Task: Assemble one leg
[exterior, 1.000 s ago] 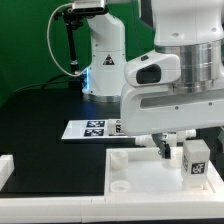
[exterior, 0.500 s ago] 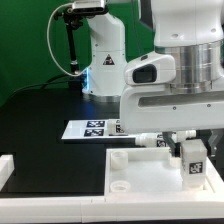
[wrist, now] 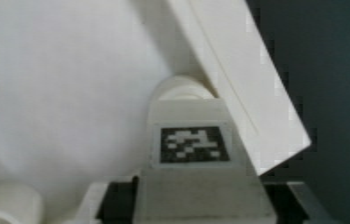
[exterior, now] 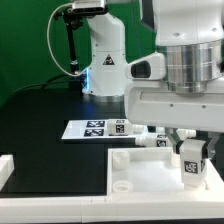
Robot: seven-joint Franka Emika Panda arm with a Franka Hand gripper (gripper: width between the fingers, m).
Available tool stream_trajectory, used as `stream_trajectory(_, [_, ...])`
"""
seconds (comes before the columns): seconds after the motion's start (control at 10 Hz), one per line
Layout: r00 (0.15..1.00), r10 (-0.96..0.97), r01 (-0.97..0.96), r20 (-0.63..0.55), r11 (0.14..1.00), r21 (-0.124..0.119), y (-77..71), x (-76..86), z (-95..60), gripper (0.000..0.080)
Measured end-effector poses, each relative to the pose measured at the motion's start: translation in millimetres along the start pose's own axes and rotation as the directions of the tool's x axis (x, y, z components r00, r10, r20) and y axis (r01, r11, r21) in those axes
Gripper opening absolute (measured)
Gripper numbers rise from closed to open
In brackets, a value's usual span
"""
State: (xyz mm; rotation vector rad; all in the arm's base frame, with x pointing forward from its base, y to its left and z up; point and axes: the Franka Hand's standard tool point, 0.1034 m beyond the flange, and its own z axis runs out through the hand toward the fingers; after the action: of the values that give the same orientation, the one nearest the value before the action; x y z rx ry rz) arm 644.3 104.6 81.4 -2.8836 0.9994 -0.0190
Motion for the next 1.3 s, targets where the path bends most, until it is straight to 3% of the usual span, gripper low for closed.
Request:
stream_trajectory(0.2, [0.943, 0.332, -0.332, 0.028, 0.943, 0.019, 1.1, -1.0, 0.5, 0.0285])
stream_trajectory(0.3, [0.871, 0.490, -0.491, 0.026, 0.870, 0.044, 1.9, -3.8, 0.9, 0.0285])
stream_trajectory(0.4, [0.826, 0.564, -0.564, 0.026, 0.823, 0.063, 2.9, -5.6, 0.9, 0.0285])
stream_trajectory(0.6, [0.800, 0.600, -0.600, 0.030, 0.798, 0.059, 2.8, -5.5, 0.7, 0.0285])
stream_trajectory(0.7, [0.805, 0.592, -0.593, 0.030, 0.803, 0.059, 2.8, -5.6, 1.1, 0.0422])
stream_trajectory(0.8, [0.842, 0.539, -0.539, 0.024, 0.840, 0.059, 3.1, -5.4, 1.0, 0.0556])
stream_trajectory(0.9, [0.911, 0.413, -0.413, 0.013, 0.909, 0.059, 1.5, -4.6, -0.7, 0.0556])
stream_trajectory(1.0, [0.976, 0.216, -0.215, -0.010, 0.975, 0.054, -2.3, -2.3, -4.5, 0.0630])
stream_trajectory(1.1, [0.999, -0.016, 0.018, -0.030, 0.999, 0.037, -6.8, -3.1, -2.0, 0.0644])
stream_trajectory(1.2, [0.992, -0.123, 0.123, -0.029, 0.992, 0.019, -7.1, -7.1, 1.0, 0.0644])
stream_trajectory(1.3, [0.980, -0.196, 0.196, -0.034, 0.980, 0.017, -6.3, -5.5, 0.5, 0.0649])
